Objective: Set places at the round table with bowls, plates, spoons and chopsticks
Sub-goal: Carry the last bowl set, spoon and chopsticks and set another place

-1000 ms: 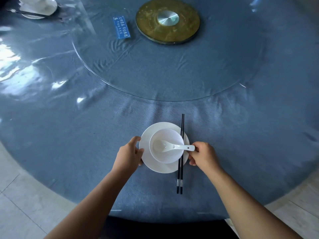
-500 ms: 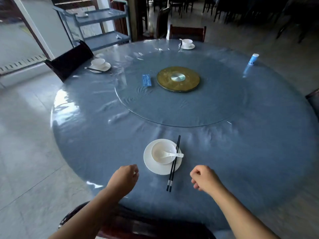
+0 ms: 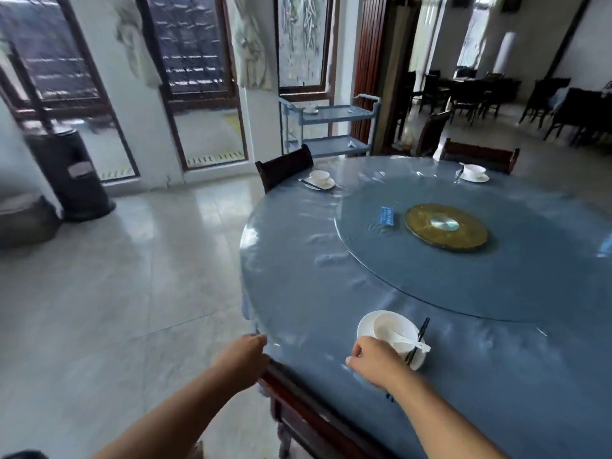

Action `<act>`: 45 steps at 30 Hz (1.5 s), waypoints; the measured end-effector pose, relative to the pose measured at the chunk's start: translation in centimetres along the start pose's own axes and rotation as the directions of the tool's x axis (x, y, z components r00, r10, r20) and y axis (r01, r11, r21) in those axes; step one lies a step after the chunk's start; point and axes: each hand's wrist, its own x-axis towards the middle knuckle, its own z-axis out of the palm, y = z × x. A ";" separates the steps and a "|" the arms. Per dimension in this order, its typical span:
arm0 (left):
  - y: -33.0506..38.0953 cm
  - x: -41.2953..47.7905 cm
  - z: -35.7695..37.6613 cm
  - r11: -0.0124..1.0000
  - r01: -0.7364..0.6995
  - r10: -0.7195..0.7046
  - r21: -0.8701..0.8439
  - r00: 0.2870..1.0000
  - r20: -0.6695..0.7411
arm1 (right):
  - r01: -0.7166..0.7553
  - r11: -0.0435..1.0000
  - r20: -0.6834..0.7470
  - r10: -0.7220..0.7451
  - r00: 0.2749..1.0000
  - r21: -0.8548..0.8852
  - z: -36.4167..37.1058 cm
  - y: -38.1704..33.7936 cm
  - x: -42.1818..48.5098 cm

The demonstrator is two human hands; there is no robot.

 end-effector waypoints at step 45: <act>-49.9 76.0 -30.7 0.993 0.118 -0.117 -0.029 0.993 0.020 | 0.220 0.975 0.080 -0.216 0.973 -0.036 -2.4 -56.4 85.7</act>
